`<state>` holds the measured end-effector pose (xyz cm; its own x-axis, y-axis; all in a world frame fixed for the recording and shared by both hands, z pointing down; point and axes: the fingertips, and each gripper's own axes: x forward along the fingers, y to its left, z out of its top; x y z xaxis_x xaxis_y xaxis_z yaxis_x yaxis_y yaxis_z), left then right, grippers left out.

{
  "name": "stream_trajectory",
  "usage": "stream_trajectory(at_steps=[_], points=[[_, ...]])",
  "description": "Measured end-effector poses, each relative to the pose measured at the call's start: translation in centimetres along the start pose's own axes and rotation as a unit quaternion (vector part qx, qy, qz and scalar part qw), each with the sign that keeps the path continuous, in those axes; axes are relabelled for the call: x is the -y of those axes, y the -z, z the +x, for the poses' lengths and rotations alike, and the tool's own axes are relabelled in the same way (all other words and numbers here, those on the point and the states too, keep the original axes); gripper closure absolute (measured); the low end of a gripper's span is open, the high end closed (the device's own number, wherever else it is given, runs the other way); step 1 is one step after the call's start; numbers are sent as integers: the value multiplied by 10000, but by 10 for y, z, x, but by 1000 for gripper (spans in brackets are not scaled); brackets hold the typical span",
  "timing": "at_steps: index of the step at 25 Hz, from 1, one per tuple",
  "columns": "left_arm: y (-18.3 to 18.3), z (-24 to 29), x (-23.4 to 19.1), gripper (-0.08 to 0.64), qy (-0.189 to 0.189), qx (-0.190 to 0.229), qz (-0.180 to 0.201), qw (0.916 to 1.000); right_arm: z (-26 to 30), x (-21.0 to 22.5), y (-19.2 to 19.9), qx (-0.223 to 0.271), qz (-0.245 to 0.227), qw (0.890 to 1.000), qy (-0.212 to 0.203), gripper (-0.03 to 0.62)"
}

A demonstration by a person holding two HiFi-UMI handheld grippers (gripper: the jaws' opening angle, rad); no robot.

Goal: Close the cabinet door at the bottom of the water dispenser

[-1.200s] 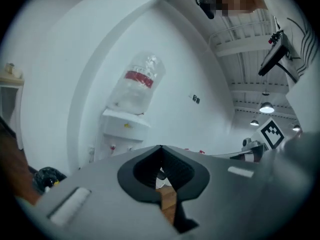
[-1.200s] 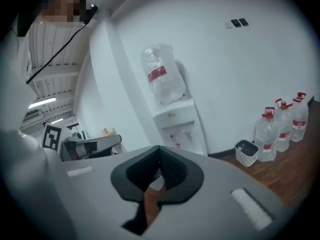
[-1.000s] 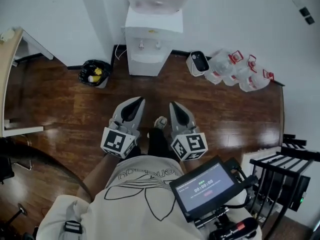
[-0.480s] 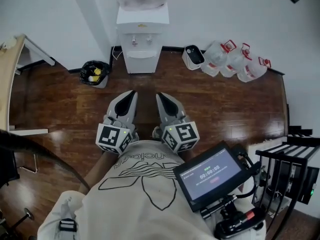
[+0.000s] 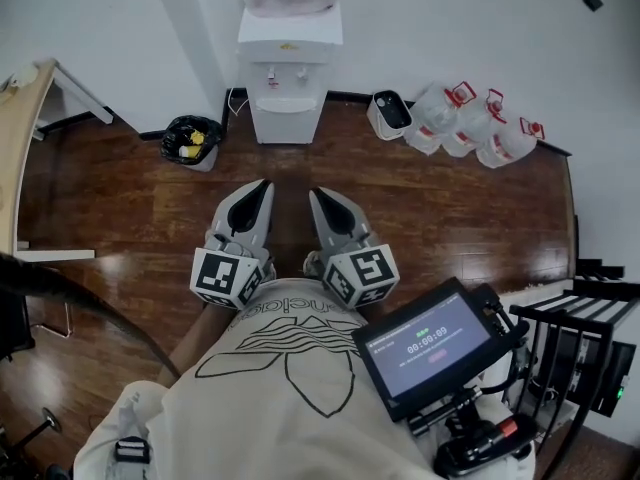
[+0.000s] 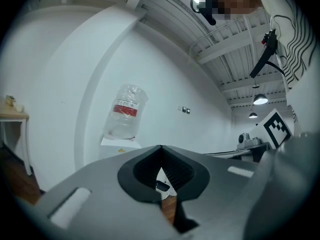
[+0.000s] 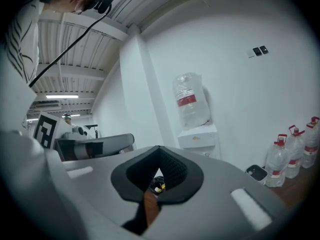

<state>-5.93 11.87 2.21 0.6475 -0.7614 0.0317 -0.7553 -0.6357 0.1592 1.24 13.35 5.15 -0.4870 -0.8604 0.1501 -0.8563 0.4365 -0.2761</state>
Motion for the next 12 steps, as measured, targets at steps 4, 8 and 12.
stream_trajectory(at_steps=[4, 8, 12], points=[[-1, -2, -3, 554, -54, -6, 34, 10000, 4, -5, -2, 1, -71, 9999, -115, 591], [-1, -6, -7, 554, -104, 51, 49, 9999, 7, -11, -1, -59, -136, 9997, -217, 591], [-7, -10, -10, 554, -139, -25, -17, 9999, 8, -19, -2, -80, -164, 9995, -266, 591]])
